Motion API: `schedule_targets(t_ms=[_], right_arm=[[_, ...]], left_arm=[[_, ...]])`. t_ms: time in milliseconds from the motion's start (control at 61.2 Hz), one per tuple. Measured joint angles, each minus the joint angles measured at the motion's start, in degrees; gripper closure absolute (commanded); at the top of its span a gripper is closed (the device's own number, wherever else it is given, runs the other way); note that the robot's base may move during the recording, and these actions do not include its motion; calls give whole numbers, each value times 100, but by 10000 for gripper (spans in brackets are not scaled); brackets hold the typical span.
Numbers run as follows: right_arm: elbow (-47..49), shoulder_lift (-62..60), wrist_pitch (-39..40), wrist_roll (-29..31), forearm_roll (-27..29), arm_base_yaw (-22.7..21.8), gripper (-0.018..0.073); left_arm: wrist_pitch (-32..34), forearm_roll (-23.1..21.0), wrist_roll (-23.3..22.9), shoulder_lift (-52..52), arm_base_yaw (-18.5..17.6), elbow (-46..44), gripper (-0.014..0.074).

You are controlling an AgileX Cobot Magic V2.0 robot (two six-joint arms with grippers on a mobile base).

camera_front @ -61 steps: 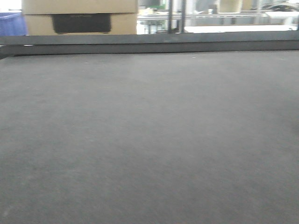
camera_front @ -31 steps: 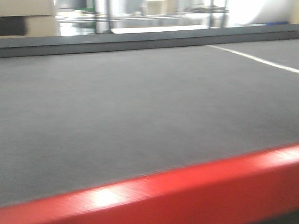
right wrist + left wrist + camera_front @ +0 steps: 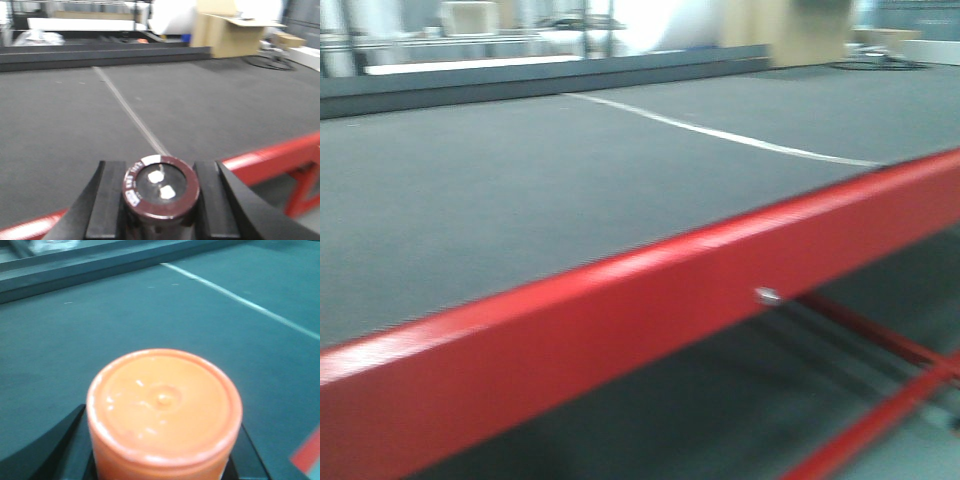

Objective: Place cylindrical capacitor in blue bin on shelf
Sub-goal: 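Drive away from the table holding both cylinders, then drive to the steel shelf of blue bins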

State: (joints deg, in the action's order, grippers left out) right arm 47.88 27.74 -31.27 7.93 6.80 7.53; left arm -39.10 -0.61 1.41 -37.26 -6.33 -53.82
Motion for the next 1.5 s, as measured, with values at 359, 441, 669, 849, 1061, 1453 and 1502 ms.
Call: schedule_targets(t_ms=[359, 441, 669, 849, 1061, 1453, 1502], right_arm=[[0, 0, 0, 0, 0, 0, 722], [0, 0, 0, 0, 0, 0, 722], [0, 0, 0, 0, 0, 0, 722], [0, 0, 0, 0, 0, 0, 722], [0, 0, 0, 0, 0, 0, 722], [0, -13, 0, 0, 0, 0, 722], [0, -13, 0, 0, 0, 0, 722]], left_arm=[[4, 0, 0, 0, 0, 0, 707], [4, 0, 0, 0, 0, 0, 707], [14, 0, 0, 0, 0, 0, 707], [14, 0, 0, 0, 0, 0, 707], [14, 0, 0, 0, 0, 0, 707], [14, 0, 0, 0, 0, 0, 707], [14, 0, 0, 0, 0, 0, 707]])
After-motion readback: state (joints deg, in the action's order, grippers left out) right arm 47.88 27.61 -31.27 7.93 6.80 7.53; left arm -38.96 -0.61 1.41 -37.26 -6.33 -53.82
